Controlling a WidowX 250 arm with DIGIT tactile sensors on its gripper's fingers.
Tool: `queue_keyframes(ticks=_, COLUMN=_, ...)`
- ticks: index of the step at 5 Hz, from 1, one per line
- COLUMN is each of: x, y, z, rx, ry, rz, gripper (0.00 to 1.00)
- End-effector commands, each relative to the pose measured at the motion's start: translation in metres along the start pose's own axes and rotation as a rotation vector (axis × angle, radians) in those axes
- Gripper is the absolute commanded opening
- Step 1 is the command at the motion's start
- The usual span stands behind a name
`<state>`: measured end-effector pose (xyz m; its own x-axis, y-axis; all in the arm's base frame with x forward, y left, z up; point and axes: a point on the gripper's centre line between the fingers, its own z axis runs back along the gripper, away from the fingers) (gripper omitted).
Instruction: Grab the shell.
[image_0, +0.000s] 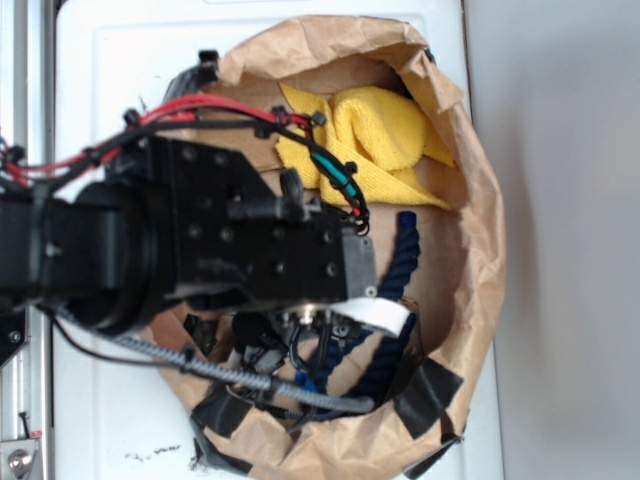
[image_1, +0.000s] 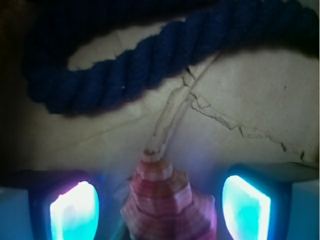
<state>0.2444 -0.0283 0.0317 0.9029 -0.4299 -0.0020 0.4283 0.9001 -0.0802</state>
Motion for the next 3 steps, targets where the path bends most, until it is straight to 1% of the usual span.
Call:
queue_keyframes(ticks=1, x=0.013, y=-0.005, z=0.015, rx=0.015, ry=-0.064, rz=0.020, gripper=0.00)
queue_keyframes(ticks=3, x=0.017, y=0.001, z=0.035, rx=0.002, ry=-0.116, rz=0.054, gripper=0.00)
